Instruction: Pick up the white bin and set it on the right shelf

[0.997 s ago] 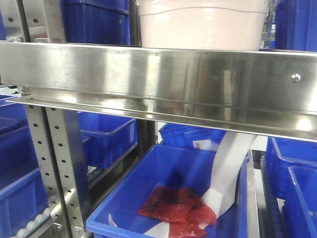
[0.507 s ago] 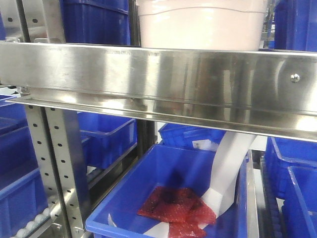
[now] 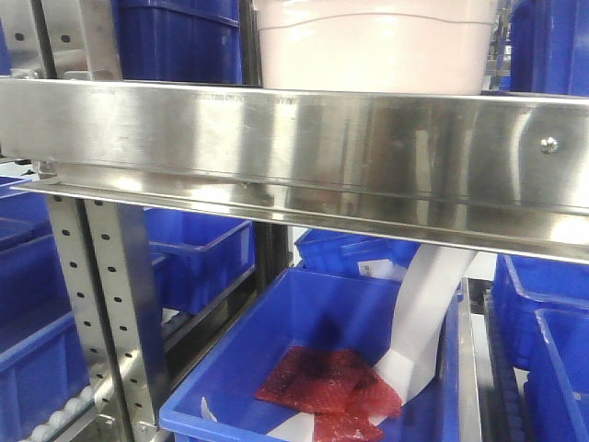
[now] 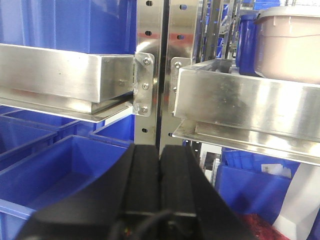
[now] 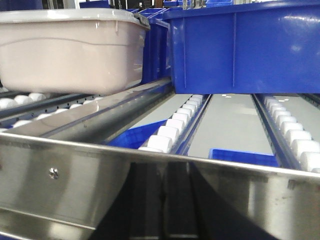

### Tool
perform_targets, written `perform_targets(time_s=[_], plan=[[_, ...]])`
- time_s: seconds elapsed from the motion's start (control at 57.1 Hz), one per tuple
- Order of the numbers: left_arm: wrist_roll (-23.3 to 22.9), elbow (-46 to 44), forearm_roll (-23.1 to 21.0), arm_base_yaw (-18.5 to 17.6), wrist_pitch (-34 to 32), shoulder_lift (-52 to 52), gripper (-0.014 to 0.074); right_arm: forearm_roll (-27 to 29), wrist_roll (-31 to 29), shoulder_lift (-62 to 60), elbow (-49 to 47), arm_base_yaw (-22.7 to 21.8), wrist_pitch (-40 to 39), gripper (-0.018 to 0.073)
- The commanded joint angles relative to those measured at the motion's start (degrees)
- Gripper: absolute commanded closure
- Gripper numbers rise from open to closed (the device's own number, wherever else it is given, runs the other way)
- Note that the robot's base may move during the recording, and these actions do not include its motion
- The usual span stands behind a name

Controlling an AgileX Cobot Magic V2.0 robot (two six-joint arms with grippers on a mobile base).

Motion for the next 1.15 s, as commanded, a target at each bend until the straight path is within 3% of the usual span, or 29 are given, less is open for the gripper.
perform_targets(time_s=[0.0, 1.137], plan=[[-0.57, 0.36, 0.06, 0.04, -4.98, -0.51, 0.0713, -0.88, 1.12, -1.27, -1.43, 0.09, -5.58, 0.0482], [-0.57, 0.36, 0.06, 0.04, -4.98, -0.51, 0.0713, -1.11, 1.06, -1.27, -1.43, 0.09, -4.57, 0.0482]])
